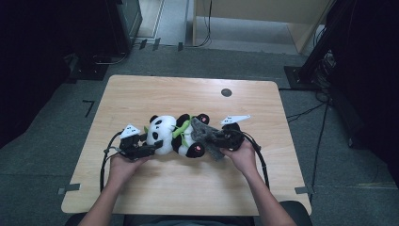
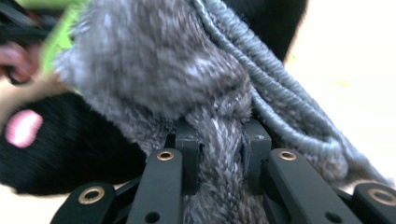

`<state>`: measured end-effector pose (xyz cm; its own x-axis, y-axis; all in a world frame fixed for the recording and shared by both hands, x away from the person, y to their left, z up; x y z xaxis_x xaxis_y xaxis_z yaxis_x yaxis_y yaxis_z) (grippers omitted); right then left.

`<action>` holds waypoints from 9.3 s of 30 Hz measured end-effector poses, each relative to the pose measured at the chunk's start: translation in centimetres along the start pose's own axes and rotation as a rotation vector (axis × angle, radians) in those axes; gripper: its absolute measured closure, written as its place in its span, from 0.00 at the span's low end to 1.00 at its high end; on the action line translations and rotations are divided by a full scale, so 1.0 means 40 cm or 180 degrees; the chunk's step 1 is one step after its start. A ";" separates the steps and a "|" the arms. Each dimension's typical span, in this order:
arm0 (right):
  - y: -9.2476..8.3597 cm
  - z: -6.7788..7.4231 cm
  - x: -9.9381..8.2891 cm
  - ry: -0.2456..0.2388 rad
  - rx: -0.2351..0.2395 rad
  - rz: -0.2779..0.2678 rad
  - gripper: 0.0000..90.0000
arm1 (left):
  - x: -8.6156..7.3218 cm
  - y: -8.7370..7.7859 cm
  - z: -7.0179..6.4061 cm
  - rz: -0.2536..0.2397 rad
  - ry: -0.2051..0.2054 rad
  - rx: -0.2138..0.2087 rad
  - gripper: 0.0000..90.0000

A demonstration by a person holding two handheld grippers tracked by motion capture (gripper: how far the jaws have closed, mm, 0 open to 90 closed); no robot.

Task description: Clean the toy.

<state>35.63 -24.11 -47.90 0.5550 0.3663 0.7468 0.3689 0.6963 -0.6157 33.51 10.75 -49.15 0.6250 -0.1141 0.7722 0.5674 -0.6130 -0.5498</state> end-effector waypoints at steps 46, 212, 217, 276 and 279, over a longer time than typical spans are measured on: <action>-0.099 0.064 0.136 -0.0170 -0.0019 -0.0313 0.83 | -0.008 0.002 -0.004 -0.0065 0.0009 0.0037 0.30; 0.136 0.221 0.386 -0.1007 0.0004 0.0476 0.86 | -0.014 0.017 0.006 -0.0219 0.0077 -0.0117 0.34; 0.209 0.274 0.377 -0.1154 0.0065 0.0695 0.86 | -0.010 0.015 0.005 -0.0199 0.0042 -0.0119 0.34; 0.038 0.193 0.367 -0.0760 0.0157 0.0047 0.86 | -0.006 0.018 0.003 -0.0147 0.0069 -0.0060 0.38; 0.068 0.222 0.358 -0.0834 0.0238 0.0128 0.86 | -0.006 0.018 0.002 -0.0147 0.0064 -0.0059 0.38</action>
<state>37.97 -11.49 -36.63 0.3529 0.5350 0.7676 0.2889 0.7180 -0.6332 33.83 10.41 -49.76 0.5874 -0.1011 0.8030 0.5851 -0.6324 -0.5076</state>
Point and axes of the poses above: each handheld gripper's, and its own axes: y roughly forward along the jaws, x roughly out of its top, z roughly to its left, the point moved 1 cm from there along y, roughly forward along the jaws, and after that the axes turned 5 degrees about -y, right-handed, at the moved point
